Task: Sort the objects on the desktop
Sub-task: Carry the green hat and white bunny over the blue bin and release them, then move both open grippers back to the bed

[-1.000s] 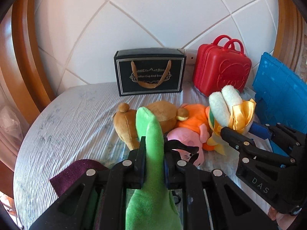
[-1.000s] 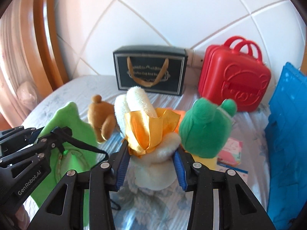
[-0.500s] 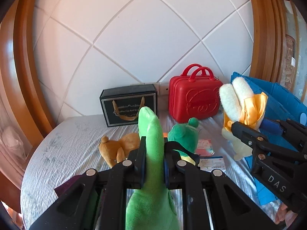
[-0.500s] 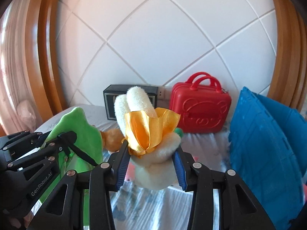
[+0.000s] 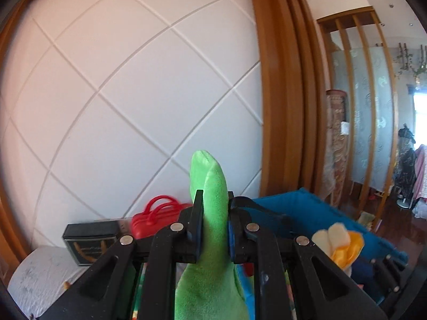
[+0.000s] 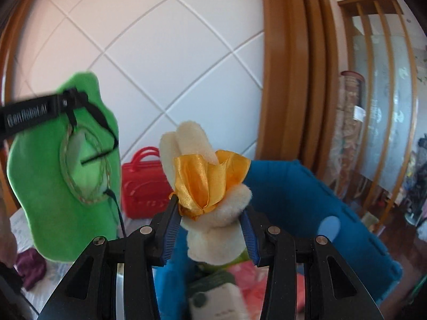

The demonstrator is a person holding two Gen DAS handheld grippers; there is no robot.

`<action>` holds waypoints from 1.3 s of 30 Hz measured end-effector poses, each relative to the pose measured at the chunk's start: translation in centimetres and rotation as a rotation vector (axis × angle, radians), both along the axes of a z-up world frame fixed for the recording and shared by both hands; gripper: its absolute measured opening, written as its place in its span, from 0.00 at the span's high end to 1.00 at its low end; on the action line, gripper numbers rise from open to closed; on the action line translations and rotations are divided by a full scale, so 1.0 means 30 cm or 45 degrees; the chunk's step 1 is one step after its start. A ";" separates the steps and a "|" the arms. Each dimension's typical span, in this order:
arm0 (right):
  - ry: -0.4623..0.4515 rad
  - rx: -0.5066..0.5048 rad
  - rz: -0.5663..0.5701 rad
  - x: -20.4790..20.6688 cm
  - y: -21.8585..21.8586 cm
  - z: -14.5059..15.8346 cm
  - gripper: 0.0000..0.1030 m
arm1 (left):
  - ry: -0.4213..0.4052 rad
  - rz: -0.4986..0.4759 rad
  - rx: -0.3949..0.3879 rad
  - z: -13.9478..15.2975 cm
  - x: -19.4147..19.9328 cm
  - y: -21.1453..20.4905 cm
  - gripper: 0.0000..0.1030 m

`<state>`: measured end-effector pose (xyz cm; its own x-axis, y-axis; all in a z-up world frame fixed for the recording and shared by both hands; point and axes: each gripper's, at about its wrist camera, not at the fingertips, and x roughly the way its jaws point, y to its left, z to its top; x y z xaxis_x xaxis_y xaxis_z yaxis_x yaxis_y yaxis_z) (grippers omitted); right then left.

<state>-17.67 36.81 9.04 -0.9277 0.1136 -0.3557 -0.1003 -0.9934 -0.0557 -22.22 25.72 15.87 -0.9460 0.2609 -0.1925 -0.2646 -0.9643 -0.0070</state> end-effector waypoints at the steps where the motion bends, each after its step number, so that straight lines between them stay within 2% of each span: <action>1: -0.010 -0.004 -0.042 0.006 0.069 -0.003 0.59 | 0.003 -0.037 0.010 0.018 0.003 0.064 0.86; 3: -0.040 -0.015 -0.109 0.011 0.182 -0.023 0.59 | -0.020 -0.098 -0.002 0.016 0.015 0.180 0.86; 5: -0.075 -0.033 -0.152 0.018 0.273 -0.057 0.59 | -0.100 -0.130 -0.042 -0.041 0.001 0.272 0.86; 8: -0.137 -0.054 -0.191 0.026 0.374 -0.121 0.59 | -0.316 -0.156 -0.125 -0.198 -0.048 0.375 0.86; 11: -0.188 -0.070 -0.204 0.035 0.437 -0.174 0.59 | -0.519 -0.157 -0.184 -0.368 -0.082 0.416 0.86; 14: -0.211 -0.080 -0.197 0.049 0.458 -0.206 0.59 | -0.647 -0.139 -0.229 -0.478 -0.082 0.427 0.86; 17: -0.218 -0.094 -0.176 0.064 0.477 -0.223 0.59 | -0.687 -0.102 -0.273 -0.521 -0.051 0.422 0.83; 18: -0.218 -0.093 -0.169 0.069 0.478 -0.231 0.59 | -0.706 -0.097 -0.271 -0.528 -0.045 0.421 0.76; 22: -0.215 -0.101 -0.140 0.076 0.463 -0.240 0.59 | -0.707 -0.057 -0.279 -0.539 -0.007 0.394 0.35; 24: -0.211 -0.098 -0.121 0.072 0.459 -0.241 0.59 | -0.695 -0.051 -0.283 -0.545 0.004 0.374 0.32; 30: -0.244 -0.105 -0.045 0.080 0.420 -0.272 0.56 | -0.700 -0.054 -0.292 -0.560 0.015 0.356 0.31; 32: -0.245 -0.101 -0.036 0.087 0.405 -0.282 0.39 | -0.680 -0.045 -0.305 -0.566 0.024 0.355 0.31; 33: -0.243 -0.097 -0.046 0.092 0.401 -0.284 0.35 | -0.675 -0.034 -0.312 -0.567 0.028 0.353 0.31; 35: -0.230 -0.090 -0.070 0.103 0.402 -0.281 0.16 | -0.675 -0.043 -0.291 -0.564 0.033 0.340 0.31; 37: -0.199 -0.091 -0.091 0.131 0.408 -0.263 0.02 | -0.671 -0.047 -0.269 -0.561 0.036 0.322 0.31; 39: -0.150 -0.095 -0.110 0.174 0.412 -0.234 0.00 | -0.656 -0.055 -0.254 -0.556 0.047 0.308 0.31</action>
<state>-12.44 49.19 2.03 -0.8672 0.1602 -0.4715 -0.1824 -0.9832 0.0014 -20.82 34.97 -0.82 -0.7053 0.2088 -0.6775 -0.3148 -0.9485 0.0353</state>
